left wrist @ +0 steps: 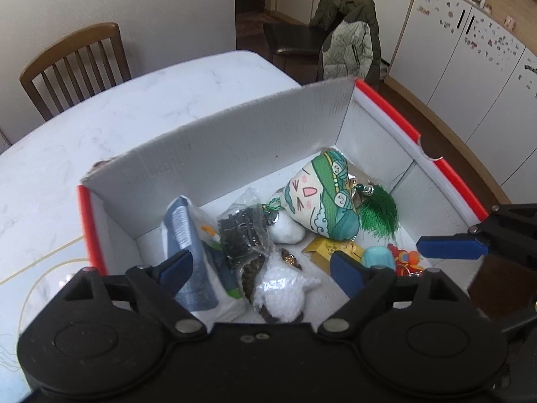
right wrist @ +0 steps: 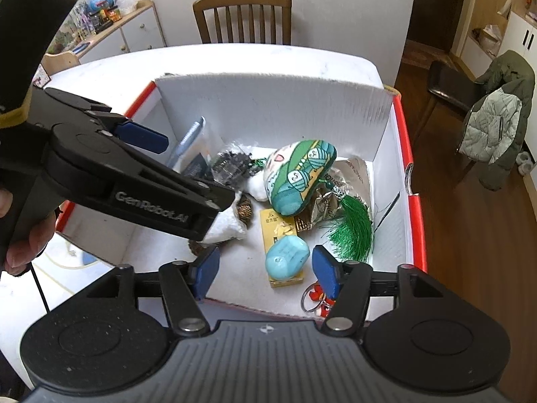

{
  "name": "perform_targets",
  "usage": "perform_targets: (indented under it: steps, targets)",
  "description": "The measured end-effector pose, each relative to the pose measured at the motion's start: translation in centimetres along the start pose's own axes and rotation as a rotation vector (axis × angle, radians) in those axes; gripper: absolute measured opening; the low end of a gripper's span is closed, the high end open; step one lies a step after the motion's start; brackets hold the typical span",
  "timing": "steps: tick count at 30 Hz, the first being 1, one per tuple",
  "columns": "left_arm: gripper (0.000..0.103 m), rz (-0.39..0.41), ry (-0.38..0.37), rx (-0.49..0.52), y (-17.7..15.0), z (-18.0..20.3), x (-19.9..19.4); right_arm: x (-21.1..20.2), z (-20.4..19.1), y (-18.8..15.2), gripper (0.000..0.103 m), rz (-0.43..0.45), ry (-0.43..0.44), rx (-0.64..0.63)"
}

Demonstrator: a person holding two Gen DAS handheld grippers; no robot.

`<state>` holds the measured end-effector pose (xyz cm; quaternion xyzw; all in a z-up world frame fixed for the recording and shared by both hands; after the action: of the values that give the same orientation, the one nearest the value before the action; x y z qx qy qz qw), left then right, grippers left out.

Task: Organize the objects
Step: 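Open both tools to drop the bead bag and teal keychain, then withdraw both tools from the shoebox toward the rabbit keychain and green block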

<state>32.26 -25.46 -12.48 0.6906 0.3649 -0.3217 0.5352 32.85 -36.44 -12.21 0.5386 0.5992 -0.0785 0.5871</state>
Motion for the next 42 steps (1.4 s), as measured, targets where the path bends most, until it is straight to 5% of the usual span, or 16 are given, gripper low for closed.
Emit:
perform_targets:
  steps: [8,21,42]
  targets:
    - [0.099,0.076,-0.033,-0.03,-0.7,-2.1,-3.4,-2.6,-2.1,0.5,0.07,0.052,0.026,-0.016]
    - [0.102,0.189,-0.078,-0.045,-2.9,-7.4,-7.9,-4.5,-7.8,1.7,0.08,0.136,0.031,-0.051]
    - [0.103,0.245,-0.034,-0.05,-9.0,-20.0,-7.7,-0.2,-19.0,4.1,0.084,0.177,0.013,-0.022]
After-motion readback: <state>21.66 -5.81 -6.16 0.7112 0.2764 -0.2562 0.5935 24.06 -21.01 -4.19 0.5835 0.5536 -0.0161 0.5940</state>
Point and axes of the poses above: each gripper's, at about its wrist camera, not at the fingertips, and x roughly the way its jaws point, z to its right, y to its top, the point moved 3 cm from there along x, roughly the way its jaws point, and after that the axes turned 15 degrees about y, right-handed, at the moved point
